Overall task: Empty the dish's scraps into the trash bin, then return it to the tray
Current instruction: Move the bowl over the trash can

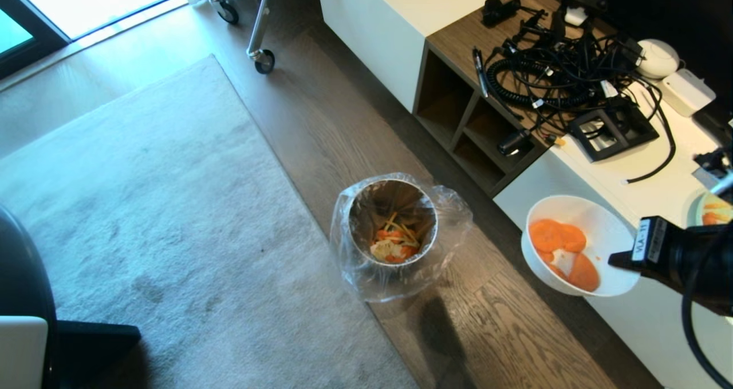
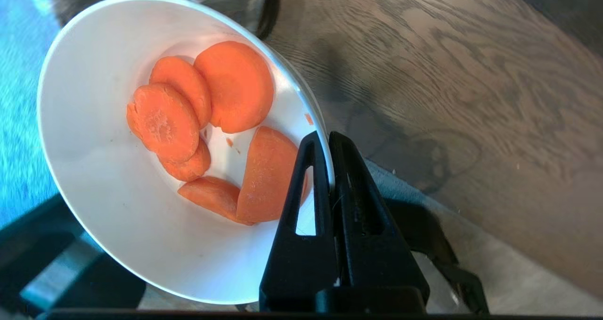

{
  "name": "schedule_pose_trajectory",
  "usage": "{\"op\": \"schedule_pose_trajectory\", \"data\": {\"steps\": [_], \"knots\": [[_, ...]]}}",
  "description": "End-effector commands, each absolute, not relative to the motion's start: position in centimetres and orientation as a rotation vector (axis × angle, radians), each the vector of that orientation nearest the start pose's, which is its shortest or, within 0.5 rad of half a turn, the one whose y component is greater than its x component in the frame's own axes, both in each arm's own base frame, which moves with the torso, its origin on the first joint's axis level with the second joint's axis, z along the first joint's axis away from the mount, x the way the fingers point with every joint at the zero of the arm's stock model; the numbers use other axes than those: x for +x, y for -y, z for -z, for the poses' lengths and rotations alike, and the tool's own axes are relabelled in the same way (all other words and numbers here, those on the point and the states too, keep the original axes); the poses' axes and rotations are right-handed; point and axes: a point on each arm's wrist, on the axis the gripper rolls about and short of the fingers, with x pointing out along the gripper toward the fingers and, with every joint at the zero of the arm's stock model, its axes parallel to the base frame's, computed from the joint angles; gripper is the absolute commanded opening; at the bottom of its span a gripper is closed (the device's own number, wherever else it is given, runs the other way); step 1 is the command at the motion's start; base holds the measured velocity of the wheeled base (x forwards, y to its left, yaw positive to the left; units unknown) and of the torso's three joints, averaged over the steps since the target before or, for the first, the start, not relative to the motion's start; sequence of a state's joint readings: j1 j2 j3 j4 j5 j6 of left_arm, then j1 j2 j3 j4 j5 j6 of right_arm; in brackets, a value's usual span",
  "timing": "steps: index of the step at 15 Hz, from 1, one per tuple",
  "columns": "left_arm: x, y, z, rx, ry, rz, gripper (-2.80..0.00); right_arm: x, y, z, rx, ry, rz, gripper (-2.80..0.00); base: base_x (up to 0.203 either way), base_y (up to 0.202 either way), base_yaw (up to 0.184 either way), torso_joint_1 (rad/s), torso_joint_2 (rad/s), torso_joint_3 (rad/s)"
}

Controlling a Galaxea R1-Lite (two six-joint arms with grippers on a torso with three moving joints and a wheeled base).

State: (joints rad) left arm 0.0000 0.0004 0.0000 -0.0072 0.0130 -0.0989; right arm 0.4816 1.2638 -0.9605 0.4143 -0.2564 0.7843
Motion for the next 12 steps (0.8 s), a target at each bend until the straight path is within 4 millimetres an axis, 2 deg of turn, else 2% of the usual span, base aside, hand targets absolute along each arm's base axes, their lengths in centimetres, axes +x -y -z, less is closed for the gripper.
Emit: {"op": "schedule_pose_trajectory", "data": {"steps": [1,4,12], "knots": [[-2.3,0.0,-7.6,-0.1,0.008,-0.013,-2.8,15.4,-8.7,-24.4,0.393,-0.679,-0.056,-2.8,0.0,0.0,0.0,0.0,0.0,0.0],[-2.3,0.0,-7.6,-0.1,0.008,-0.013,-2.8,15.9,-9.8,-24.4,0.202,-0.629,-0.174,-2.8,0.0,0.0,0.0,0.0,0.0,0.0],[-2.3,0.0,-7.6,-0.1,0.008,-0.013,-2.8,21.7,-14.0,-23.1,-0.129,-0.426,-0.308,-2.8,0.0,0.0,0.0,0.0,0.0,0.0]]}}
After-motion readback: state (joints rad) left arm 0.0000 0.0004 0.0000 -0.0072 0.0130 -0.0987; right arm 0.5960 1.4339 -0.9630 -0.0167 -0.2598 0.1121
